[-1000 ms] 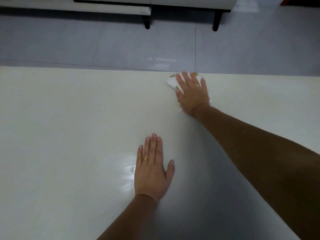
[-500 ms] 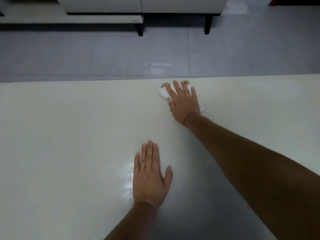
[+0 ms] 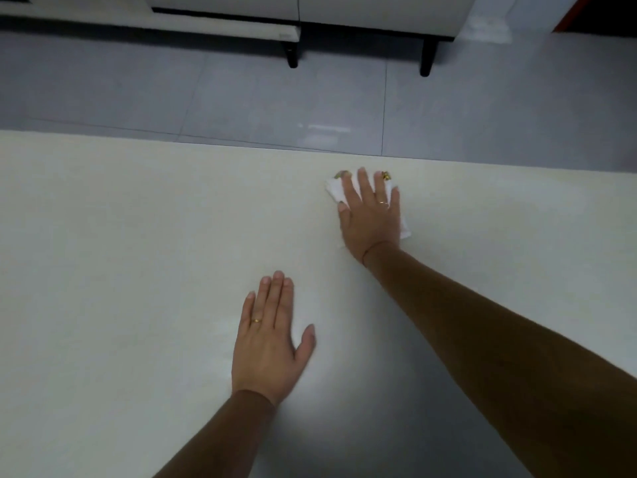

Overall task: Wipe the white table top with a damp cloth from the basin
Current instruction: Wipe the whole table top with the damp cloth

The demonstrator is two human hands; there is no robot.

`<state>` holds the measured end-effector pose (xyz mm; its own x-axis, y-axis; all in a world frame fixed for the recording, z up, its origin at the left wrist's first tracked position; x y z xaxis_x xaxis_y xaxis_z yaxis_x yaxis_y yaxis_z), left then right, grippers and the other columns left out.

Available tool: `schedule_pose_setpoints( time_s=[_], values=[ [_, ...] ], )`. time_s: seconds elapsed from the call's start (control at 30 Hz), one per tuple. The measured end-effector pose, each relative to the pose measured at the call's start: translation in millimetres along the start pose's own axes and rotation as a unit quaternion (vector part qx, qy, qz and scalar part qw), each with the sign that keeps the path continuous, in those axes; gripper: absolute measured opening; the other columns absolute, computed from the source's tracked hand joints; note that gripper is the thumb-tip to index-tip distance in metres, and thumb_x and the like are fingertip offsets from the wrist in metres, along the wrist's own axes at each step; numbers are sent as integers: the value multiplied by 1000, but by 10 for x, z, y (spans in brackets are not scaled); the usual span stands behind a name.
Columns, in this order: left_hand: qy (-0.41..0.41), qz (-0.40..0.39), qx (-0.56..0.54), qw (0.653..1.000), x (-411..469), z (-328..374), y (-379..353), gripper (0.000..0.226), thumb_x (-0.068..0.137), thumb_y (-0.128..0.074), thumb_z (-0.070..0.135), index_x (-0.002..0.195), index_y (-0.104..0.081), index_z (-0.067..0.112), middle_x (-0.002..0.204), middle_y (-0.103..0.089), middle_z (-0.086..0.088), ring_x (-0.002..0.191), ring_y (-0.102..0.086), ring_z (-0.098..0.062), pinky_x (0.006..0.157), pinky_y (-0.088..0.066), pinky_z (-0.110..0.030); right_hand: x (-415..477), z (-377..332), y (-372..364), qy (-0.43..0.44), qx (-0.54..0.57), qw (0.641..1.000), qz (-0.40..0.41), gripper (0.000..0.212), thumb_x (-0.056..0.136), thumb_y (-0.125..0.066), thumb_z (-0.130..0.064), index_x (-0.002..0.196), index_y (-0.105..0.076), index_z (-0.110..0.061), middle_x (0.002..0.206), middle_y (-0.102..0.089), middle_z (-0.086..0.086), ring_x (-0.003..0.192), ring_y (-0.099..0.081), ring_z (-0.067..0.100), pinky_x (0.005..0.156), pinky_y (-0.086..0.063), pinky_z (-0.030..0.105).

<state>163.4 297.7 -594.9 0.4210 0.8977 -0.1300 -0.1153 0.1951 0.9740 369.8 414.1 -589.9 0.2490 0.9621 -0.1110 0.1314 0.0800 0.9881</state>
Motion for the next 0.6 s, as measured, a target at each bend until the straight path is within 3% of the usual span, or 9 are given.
schedule_pose_setpoints(
  time_s=[0.1,0.23,0.33,0.4,0.5,0.6],
  values=[
    [-1,6,-3,1000,6,-9,0,72,92,-32,48,150,-25,6,158,-20,-9,147,-13,-23,118,-12,-40,-15,304,20,54,-11,999,0,53,101,-26,-32,151,-14,-25,160,-9,1,147,-7,23,118,-3,47],
    [-2,16,-5,1000,5,5,4,72,92,-32,47,150,-25,5,158,-20,-9,148,-13,-22,119,-11,-40,-85,1045,56,-108,13,994,17,52,101,-25,-31,151,-14,-24,161,-8,1,147,-6,23,117,-3,47],
    [0,15,1,1000,7,7,-11,72,92,-29,47,150,-23,5,159,-18,-9,148,-11,-21,119,-10,-40,-201,896,32,-202,28,979,10,54,102,-21,-34,152,-7,-23,161,-4,3,147,-2,27,117,-1,49],
    [2,13,6,1000,2,11,-2,72,92,-28,47,151,-22,5,159,-18,-9,148,-11,-21,119,-9,-40,-343,508,-25,-161,18,987,11,55,101,-21,-35,152,-5,-22,161,-5,5,147,-3,29,116,-1,50],
    [4,10,12,1000,-4,15,10,72,93,-25,49,151,-20,6,159,-16,-9,148,-10,-21,119,-7,-39,-664,52,-91,-1,-5,1000,6,55,100,-24,-34,151,-11,-23,160,-11,5,146,-8,29,117,-3,49],
    [4,12,12,1000,-6,11,11,71,94,-25,49,152,-19,7,160,-15,-8,148,-9,-21,120,-6,-38,-740,262,-69,108,-14,994,-10,54,98,-32,-30,151,-19,-23,159,-14,5,146,-11,27,118,-5,48]
  ],
)
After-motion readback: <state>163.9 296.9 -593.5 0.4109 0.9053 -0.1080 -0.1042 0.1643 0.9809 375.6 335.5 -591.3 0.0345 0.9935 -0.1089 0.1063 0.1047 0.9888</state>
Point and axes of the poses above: each hand's wrist, its own x-axis towards the middle knuckle, its own y-axis out of the back of the hand, z = x × y, the point moved 6 cm from there along x, towards the middle knuckle
